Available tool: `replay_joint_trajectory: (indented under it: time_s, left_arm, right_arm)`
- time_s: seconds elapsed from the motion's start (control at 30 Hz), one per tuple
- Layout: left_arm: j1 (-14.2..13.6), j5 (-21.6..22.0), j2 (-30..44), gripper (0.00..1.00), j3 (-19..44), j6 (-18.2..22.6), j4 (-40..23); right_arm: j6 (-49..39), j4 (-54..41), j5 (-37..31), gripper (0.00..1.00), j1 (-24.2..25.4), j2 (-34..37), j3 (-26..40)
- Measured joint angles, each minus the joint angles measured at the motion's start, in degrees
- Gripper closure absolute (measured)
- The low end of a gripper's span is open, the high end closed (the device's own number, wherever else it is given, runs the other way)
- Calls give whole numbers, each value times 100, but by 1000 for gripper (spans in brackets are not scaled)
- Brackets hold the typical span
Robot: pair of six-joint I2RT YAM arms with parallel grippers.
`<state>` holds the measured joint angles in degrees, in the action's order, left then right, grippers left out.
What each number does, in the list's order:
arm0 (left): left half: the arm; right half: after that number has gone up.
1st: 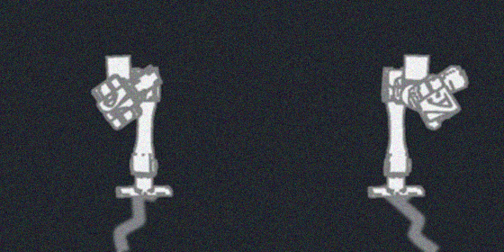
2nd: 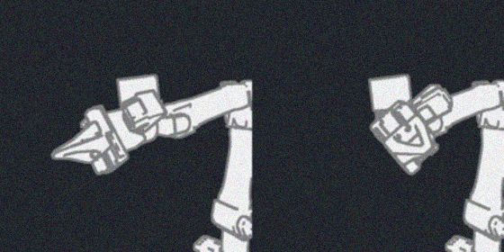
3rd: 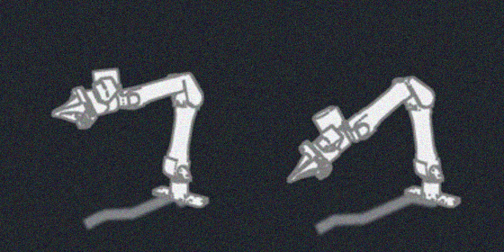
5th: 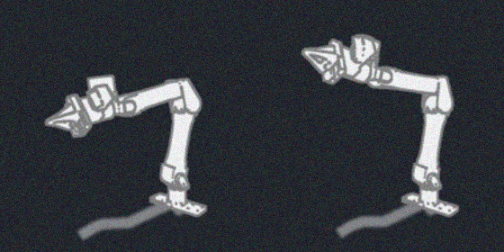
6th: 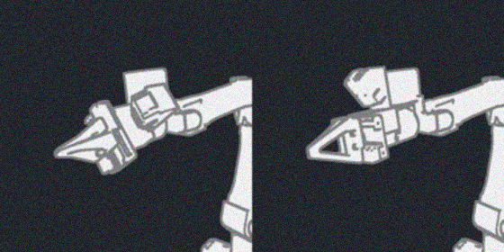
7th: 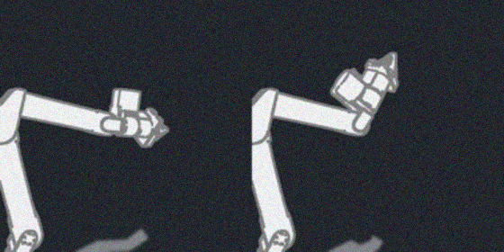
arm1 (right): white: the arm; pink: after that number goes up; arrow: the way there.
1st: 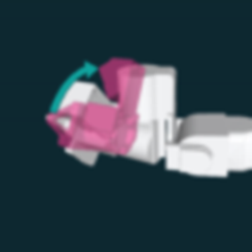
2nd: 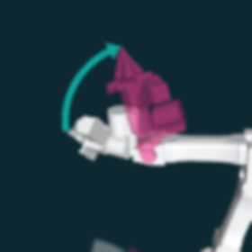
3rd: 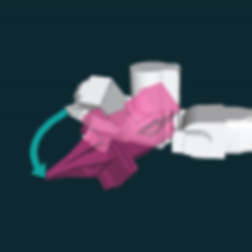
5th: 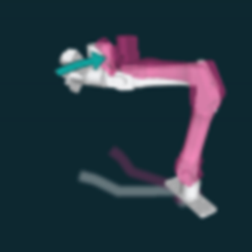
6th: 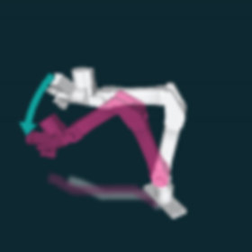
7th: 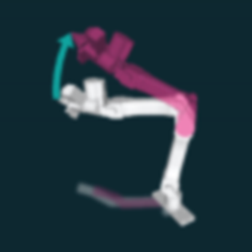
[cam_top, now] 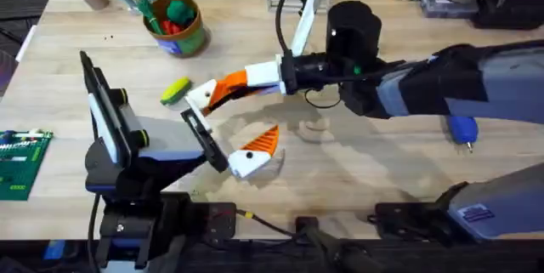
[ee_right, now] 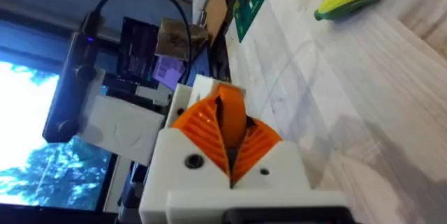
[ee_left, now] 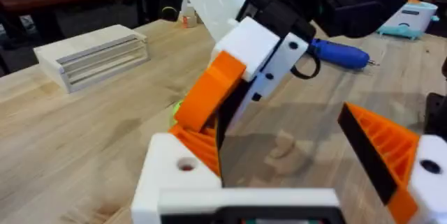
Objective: Pick up the gripper from the table and insert it into the empty holder that is missing its gripper. Then pick up a screw, insert it into the mounting hole, and use the screwdriver to tighten it. Finally, clean up the table by picking up the vegetable and placing it into the bucket.
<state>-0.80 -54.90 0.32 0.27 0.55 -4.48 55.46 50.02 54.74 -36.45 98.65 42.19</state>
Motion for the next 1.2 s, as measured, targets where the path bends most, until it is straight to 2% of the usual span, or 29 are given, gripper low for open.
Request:
replay_joint_trajectory:
  time_s: [0.4, 0.47, 0.57, 0.67, 0.83, 0.97, 1.1, 1.2]
  left_arm:
    - [37, 9, -2, 7, 0, -16, 3]
    - [35, -33, 0, 7, 0, -12, 3]
    - [11, -265, -2, 7, 0, 31, -8]
    - [-155, -723, 0, 7, 2, 73, -10]
    - [-182, -986, -1, 7, 2, 97, -6]
    - [-182, -1028, -1, 7, 2, 100, -6]
    - [-182, -1046, 0, 7, 2, 100, -6]
    - [-182, -1048, 0, 8, 2, 100, -6]
  right_arm:
    - [-43, 4, -43, 981, -35, -2, 0]
    - [-42, 0, 101, 913, 21, -2, 0]
    - [-38, -43, 321, 650, 99, 2, 4]
    - [-40, -28, 556, 477, 149, 11, 32]
    - [6, -33, 1041, 296, 404, 11, 44]
    - [28, -31, 1295, 156, 587, 11, 46]
    - [21, -31, 1218, 51, 722, 11, 46]
    - [0, -34, 893, 38, 888, 11, 48]
